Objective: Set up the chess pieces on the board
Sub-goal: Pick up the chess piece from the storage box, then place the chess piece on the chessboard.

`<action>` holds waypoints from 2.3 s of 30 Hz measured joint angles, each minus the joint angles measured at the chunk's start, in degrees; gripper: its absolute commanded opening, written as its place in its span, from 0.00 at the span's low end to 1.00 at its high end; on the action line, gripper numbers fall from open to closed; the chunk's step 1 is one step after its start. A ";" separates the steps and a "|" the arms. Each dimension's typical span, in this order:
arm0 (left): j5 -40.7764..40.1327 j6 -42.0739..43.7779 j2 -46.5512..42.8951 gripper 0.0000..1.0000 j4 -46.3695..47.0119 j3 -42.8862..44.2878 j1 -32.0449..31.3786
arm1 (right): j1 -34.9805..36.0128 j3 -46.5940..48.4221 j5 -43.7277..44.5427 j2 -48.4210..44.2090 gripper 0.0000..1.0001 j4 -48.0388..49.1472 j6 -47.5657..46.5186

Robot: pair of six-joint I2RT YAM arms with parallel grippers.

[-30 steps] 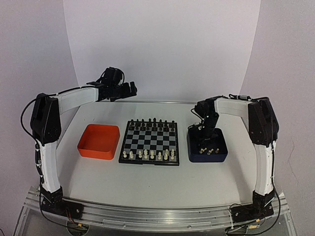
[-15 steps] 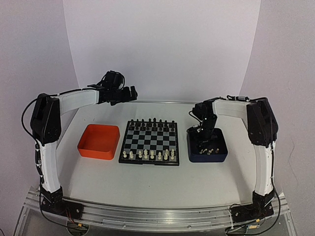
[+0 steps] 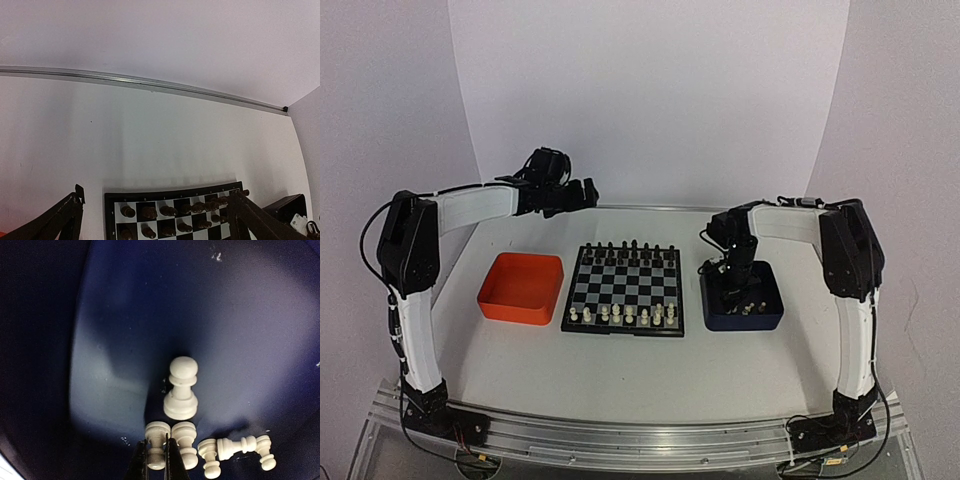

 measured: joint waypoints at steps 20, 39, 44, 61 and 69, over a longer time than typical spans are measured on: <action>2.13 0.10 -1.81 1.00 3.20 -1.91 0.22 | 0.44 9.47 -1.82 -7.93 0.00 -0.50 3.08; 5.13 0.18 -2.47 1.00 3.07 -4.17 0.59 | 14.87 39.33 -10.98 13.07 0.00 -9.35 2.78; 5.16 0.18 -2.85 1.00 2.24 -5.26 0.59 | 16.21 40.63 -10.76 15.39 0.00 -12.18 2.73; 5.12 0.02 -8.14 1.00 4.99 -14.73 0.59 | 16.32 43.74 -10.28 19.58 0.00 -13.32 1.60; 4.86 0.10 -10.64 1.00 5.01 -15.67 0.59 | 16.32 45.16 -9.54 21.55 0.00 -13.10 1.68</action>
